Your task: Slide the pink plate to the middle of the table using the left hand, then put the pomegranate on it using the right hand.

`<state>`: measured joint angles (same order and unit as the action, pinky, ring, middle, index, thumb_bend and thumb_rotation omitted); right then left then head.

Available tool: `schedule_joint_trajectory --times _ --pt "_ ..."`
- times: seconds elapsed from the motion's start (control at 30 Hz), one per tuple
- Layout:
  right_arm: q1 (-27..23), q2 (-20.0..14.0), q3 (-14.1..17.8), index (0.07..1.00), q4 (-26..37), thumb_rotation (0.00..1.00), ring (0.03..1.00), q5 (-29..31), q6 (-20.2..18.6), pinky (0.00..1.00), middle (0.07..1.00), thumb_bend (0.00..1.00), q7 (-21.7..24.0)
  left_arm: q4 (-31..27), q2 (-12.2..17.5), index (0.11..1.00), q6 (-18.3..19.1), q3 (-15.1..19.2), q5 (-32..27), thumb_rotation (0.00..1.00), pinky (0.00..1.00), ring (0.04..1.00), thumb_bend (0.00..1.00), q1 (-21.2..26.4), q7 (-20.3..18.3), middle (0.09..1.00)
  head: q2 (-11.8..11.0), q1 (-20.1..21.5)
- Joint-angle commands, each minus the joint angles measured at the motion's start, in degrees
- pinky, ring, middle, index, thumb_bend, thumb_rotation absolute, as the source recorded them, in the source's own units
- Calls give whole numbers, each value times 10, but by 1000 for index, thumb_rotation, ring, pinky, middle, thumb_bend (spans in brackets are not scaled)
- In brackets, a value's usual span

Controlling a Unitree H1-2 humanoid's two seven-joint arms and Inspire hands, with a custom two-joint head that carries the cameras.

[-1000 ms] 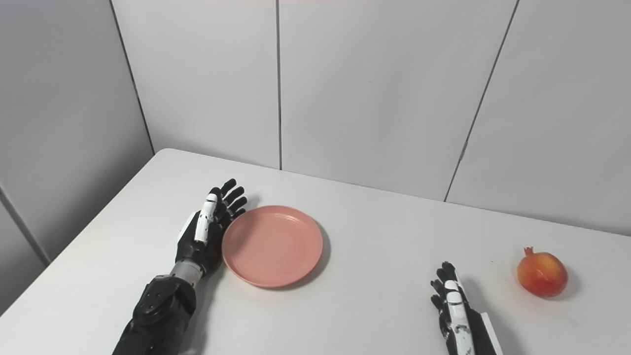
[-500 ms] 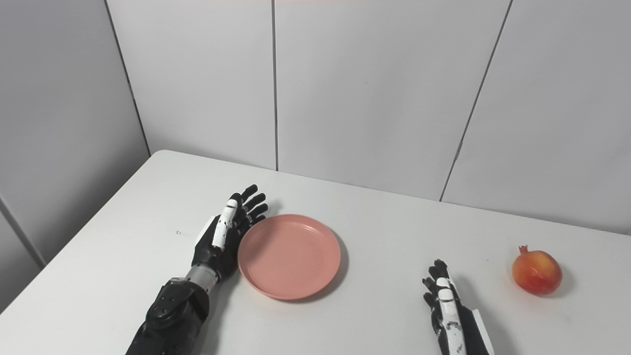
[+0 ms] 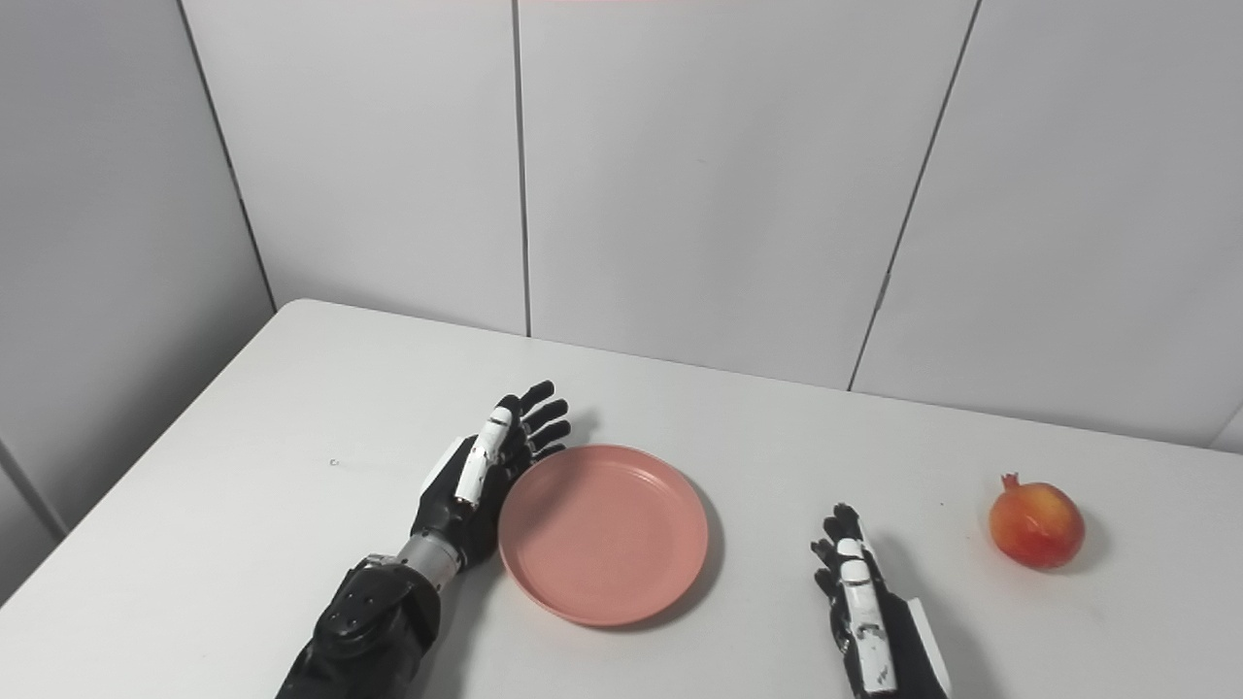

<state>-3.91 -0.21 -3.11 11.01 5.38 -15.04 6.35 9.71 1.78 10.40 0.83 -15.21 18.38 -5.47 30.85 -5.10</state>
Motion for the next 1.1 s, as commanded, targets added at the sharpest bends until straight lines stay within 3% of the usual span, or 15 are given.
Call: schedule_joint_trajectory --times 0.0,0.5,0.93,1.07 --pt "-19 4 -1 985 20 1000 972 1 14 989 981 258 -2 -5 -9 904 14 -13 9 1000 913 916 393 -3 -6 919 2 4" --pt "-25 18 -5 978 19 1000 973 -7 11 1000 976 272 -10 -43 -43 909 36 -47 38 1000 910 910 422 -16 -1 919 18 39" --pt "-29 22 -7 974 20 1000 964 -21 12 983 972 278 -17 -49 -53 928 34 -39 38 1000 942 928 411 -24 2 937 25 67" --pt "-32 24 -6 973 23 1000 962 -23 10 975 973 286 -21 -49 -52 927 25 -34 38 1000 942 931 407 -29 4 939 27 92"
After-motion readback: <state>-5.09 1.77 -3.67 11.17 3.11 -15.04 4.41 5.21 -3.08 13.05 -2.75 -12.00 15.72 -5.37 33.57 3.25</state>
